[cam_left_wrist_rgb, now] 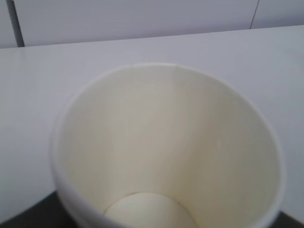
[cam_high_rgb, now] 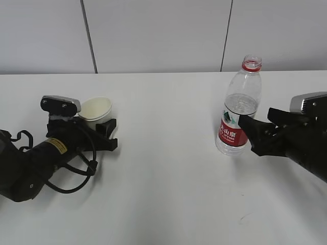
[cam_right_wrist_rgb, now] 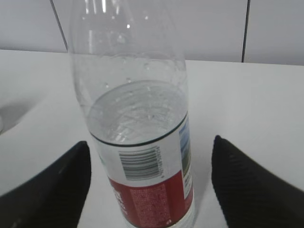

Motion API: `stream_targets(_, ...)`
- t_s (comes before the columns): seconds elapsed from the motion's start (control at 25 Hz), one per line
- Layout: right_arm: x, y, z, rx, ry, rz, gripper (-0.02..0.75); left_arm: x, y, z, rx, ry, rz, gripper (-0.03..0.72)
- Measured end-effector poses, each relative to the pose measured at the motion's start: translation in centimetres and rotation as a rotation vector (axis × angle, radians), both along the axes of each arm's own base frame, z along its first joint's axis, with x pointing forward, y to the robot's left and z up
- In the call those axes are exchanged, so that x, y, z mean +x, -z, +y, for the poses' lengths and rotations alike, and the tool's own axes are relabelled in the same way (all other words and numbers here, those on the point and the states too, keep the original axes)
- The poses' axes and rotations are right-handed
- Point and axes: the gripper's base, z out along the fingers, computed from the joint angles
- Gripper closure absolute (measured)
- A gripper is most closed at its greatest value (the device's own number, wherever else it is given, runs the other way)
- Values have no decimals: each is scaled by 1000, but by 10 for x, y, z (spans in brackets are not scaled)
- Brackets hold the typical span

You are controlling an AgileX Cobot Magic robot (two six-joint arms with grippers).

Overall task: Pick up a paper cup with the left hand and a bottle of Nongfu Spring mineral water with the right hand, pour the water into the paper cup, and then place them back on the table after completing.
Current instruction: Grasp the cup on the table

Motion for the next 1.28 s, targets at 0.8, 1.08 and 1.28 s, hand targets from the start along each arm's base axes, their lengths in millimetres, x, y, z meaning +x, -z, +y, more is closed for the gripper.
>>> stream_targets(0.8,32,26,8,-14,-59,30,148,0,0,0,0,0,0,291)
stream_targets(1.08,56,29,10,-4,-60,-7,148,0,0,0,0,0,-1,291)
stream_targets(1.28,60,27,11,2,-58,-15,148,0,0,0,0,0,-1,291)
